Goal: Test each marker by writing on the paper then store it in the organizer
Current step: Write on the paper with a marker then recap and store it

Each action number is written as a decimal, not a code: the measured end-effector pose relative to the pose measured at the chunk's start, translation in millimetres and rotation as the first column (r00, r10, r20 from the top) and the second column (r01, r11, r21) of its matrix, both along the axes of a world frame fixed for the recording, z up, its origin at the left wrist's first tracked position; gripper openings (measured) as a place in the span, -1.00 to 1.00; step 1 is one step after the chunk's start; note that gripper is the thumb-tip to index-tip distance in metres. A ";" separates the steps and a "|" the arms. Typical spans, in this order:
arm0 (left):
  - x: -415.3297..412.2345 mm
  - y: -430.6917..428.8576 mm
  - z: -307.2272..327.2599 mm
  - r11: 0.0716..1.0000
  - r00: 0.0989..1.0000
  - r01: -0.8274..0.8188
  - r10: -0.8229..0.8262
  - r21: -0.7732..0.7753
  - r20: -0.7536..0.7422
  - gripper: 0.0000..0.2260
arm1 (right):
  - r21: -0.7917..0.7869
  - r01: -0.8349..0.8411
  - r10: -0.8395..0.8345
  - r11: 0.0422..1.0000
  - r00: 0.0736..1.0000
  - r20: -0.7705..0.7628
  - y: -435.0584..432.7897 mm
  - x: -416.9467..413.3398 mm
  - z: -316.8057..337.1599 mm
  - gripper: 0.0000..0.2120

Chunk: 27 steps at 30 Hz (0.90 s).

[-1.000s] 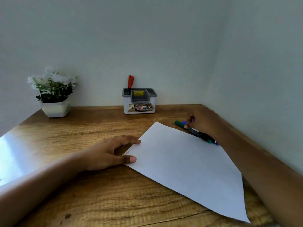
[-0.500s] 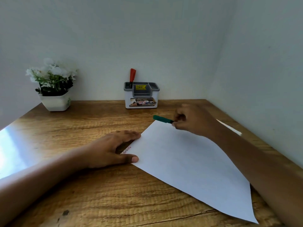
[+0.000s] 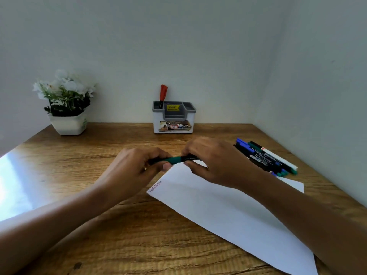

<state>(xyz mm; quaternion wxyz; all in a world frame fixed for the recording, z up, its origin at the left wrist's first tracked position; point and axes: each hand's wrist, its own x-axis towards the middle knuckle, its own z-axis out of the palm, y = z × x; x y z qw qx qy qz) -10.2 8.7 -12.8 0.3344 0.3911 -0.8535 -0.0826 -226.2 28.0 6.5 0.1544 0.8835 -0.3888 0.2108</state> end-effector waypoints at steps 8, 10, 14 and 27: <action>0.9 -6.8 8.5 0.974 0.995 0.097 -0.093 -0.202 0.029 -0.75 | 0.071 -0.018 0.010 0.997 0.994 0.107 0.3 -7.2 9.8 -0.88; 1.7 -8.3 7.8 0.972 0.993 0.113 -0.107 -0.206 0.040 -0.73 | 0.065 -0.014 0.007 0.998 0.995 0.103 1.1 -7.7 10.6 -0.88; -4.6 -11.2 5.6 0.987 0.999 0.048 -0.045 -0.151 0.025 -0.87 | 0.016 0.005 -0.005 1.000 1.000 0.020 -0.1 -8.3 11.1 -0.88; -6.3 -16.7 18.6 0.820 0.964 0.182 -0.042 0.542 -0.261 -0.89 | -0.208 -0.023 -0.008 0.978 0.989 -0.147 0.7 -12.9 18.9 -0.89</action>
